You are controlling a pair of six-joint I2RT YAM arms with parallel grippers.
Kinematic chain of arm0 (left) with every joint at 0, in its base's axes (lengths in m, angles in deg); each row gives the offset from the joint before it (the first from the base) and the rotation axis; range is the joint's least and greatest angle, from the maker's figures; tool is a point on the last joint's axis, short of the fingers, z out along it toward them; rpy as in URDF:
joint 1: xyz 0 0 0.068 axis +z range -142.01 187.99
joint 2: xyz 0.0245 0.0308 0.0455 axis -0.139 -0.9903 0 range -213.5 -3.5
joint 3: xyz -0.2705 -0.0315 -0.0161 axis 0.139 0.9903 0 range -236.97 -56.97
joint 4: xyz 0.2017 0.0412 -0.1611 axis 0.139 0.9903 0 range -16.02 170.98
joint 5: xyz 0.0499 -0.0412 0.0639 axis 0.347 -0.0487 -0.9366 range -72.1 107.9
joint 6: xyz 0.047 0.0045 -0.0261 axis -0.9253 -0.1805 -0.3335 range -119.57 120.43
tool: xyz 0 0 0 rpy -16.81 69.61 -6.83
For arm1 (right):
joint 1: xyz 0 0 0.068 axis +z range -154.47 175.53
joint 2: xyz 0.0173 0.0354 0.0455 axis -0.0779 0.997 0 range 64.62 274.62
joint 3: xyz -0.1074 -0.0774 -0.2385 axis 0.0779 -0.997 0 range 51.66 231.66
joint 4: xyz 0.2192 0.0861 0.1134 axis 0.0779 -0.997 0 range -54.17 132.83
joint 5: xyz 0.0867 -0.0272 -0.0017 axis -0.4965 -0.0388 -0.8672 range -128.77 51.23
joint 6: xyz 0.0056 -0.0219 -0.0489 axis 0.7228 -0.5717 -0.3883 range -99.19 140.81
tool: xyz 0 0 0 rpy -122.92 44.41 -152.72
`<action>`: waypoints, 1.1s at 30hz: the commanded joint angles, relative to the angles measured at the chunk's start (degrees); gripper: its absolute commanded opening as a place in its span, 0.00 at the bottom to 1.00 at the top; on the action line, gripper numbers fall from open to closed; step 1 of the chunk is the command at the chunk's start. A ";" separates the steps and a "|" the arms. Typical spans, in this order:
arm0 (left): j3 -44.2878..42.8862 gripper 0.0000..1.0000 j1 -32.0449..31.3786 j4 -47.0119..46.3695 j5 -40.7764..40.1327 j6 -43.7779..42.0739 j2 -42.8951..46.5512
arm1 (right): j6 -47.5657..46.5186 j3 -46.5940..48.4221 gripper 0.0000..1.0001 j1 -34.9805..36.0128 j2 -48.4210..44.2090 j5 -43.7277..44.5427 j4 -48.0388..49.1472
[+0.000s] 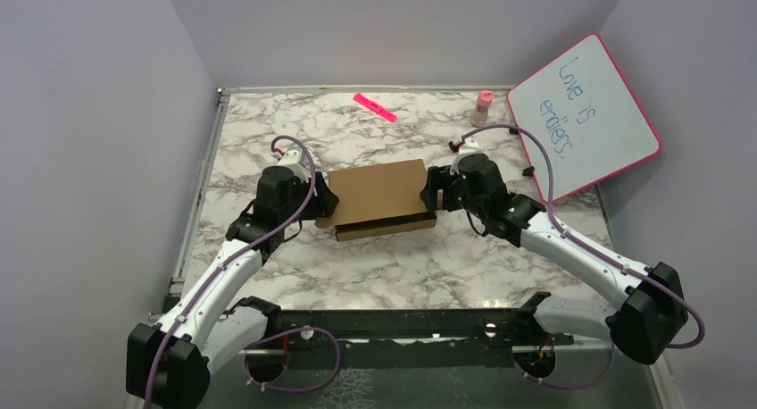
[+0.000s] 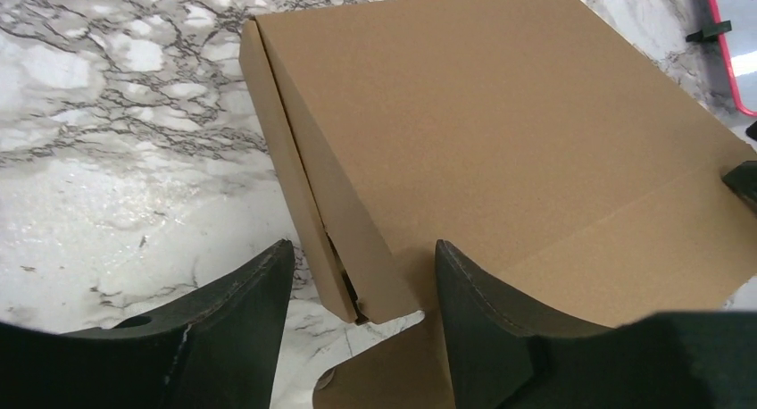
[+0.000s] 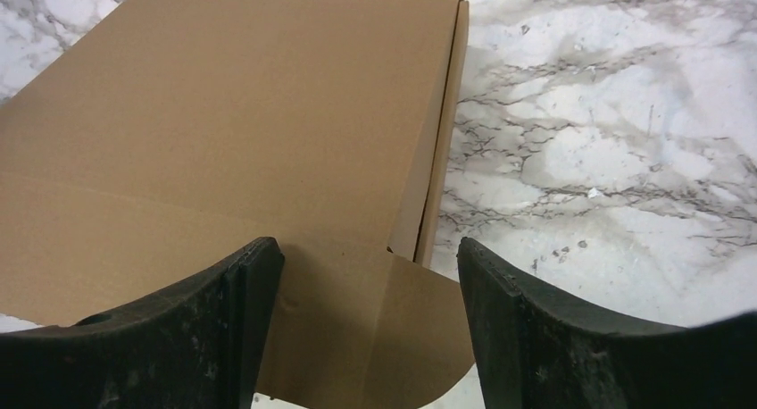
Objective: Fold the paper box
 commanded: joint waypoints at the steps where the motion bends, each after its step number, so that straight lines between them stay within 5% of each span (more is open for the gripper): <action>1: 2.33 0.59 0.01 -4.78 3.71 3.72 0.52 | 3.61 -1.46 0.77 -0.37 0.19 -4.64 4.31; 21: 10.42 0.45 0.01 -13.93 7.71 10.00 -3.31 | 8.39 -8.81 0.64 -0.37 4.71 -8.70 9.18; 33: 12.22 0.45 0.01 -12.82 -1.26 11.37 1.41 | 5.83 -7.29 0.64 -0.59 3.55 -3.35 8.21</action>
